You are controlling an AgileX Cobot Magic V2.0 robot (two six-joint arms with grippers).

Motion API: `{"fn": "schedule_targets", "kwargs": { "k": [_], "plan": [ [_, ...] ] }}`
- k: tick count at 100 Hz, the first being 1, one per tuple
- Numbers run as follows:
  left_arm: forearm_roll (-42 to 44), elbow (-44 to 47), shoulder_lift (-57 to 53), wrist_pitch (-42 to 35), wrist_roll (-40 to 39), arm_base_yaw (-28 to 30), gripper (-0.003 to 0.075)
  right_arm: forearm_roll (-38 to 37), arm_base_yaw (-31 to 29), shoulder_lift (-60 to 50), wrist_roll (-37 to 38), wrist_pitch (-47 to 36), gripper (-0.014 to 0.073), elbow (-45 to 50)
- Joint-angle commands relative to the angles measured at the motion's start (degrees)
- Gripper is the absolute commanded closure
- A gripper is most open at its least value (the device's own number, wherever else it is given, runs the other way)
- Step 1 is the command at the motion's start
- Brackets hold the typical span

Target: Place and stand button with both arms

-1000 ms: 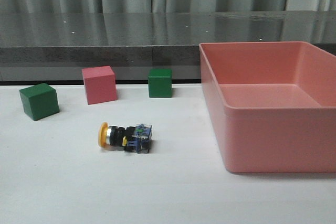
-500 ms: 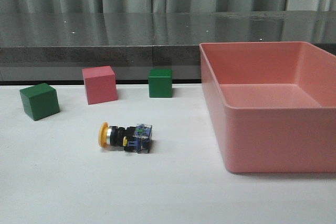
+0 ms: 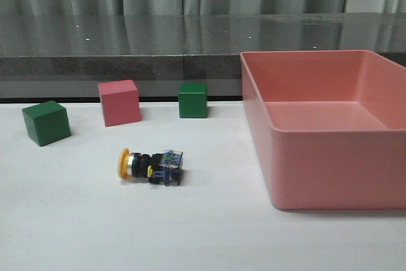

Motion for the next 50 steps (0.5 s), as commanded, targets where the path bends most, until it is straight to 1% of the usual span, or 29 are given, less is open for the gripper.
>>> {"fn": "schedule_targets", "kwargs": {
  "k": [1, 12, 24, 40, 47, 50],
  "plan": [
    [0.11, -4.55, 1.20, -1.95, -0.30, 0.22, 0.0740, 0.71, -0.30, 0.26, 0.12, -3.44, 0.0707, -1.50],
    [2.39, -10.91, 6.91, 3.39, 0.00, 0.22, 0.0739, 0.71, -0.30, 0.26, 0.12, -2.81, 0.0707, -1.50],
    [3.71, -18.32, 17.73, 8.92, 0.24, 0.22, 0.0739, 0.71, -0.30, 0.26, 0.12, -2.49, 0.0707, -1.50],
    [3.71, -27.41, 33.67, 10.49, 0.24, 0.22, 0.0739, 0.71, -0.30, 0.26, 0.12, -2.49, 0.0707, -1.50],
    [5.34, -30.98, 40.75, 10.37, 0.53, 0.22, 0.0739, 0.71, -0.30, 0.26, 0.12, -2.43, 0.0707, -1.50],
    [6.33, -32.35, 44.10, 10.37, 2.04, 0.22, 0.0739, 0.71, -0.30, 0.26, 0.12, -2.43, 0.0707, -1.50]
  ]
}}
